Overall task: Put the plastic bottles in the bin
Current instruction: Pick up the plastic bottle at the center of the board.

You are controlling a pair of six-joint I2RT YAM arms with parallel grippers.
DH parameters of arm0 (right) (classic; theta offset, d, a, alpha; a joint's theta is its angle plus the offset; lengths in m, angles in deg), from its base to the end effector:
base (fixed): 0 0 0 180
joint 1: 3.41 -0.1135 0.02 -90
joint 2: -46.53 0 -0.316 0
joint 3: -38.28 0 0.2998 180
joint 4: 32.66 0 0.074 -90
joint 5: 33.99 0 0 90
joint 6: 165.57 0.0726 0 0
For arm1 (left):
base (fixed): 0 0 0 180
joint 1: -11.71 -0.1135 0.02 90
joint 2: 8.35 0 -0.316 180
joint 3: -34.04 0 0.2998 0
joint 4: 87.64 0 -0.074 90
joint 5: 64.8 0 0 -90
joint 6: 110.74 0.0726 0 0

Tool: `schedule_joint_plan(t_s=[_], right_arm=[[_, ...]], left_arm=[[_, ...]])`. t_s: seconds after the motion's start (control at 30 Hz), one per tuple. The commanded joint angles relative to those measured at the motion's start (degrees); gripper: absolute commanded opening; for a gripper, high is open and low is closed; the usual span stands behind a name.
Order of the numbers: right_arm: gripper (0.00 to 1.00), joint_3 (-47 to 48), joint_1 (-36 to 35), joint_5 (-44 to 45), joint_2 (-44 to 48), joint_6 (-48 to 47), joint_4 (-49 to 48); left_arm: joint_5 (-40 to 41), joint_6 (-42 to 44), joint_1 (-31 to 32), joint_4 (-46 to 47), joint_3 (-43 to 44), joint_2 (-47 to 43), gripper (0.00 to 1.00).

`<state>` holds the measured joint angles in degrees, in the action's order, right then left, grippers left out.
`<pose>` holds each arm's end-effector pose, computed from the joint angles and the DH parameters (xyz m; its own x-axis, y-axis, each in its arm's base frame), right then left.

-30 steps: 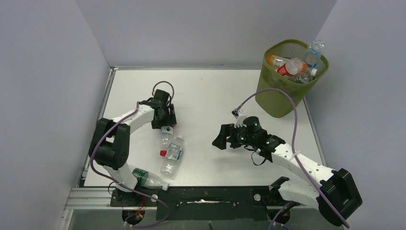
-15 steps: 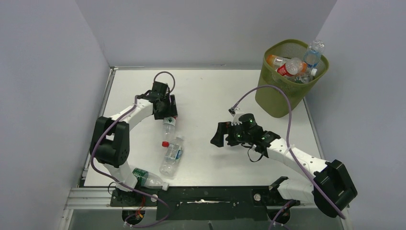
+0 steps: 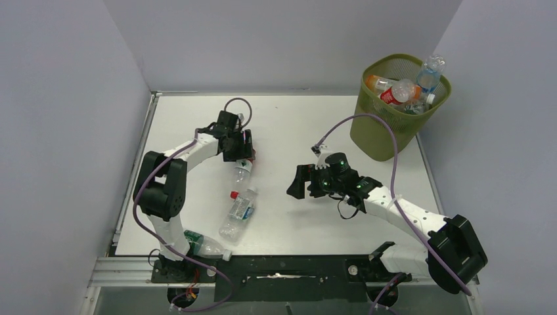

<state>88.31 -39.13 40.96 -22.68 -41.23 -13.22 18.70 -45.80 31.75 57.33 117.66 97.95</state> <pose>0.2355 0.1925 0.2205 -0.8294 0.0746 -0.5537 -0.3157 0.7551 0.5746 0.4325 -0.1665 0.1777 -0.8877 -0.1242 -0.4434 0.0235 0.9495 -0.3130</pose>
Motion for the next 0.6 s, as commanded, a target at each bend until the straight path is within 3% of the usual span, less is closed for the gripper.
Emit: schedule_joint_plan(t_s=[0.0, 0.23, 0.57], right_arm=[[0.98, 2.38, -0.48, 0.7, -0.12, -0.6, -2.0], [0.98, 2.82, -0.78, 0.48, -0.77, -0.59, -2.28], [0.98, 2.31, -1.17, 0.57, -0.55, -0.53, -2.39]], left_arm=[[-1.78, 2.27, -0.17, 1.94, 2.5, -2.92, 0.61], [0.65, 3.62, -0.17, -1.61, 0.49, -7.44, 0.79], [5.29, 3.31, 0.48, -4.58, -5.85, -12.86, 0.82]])
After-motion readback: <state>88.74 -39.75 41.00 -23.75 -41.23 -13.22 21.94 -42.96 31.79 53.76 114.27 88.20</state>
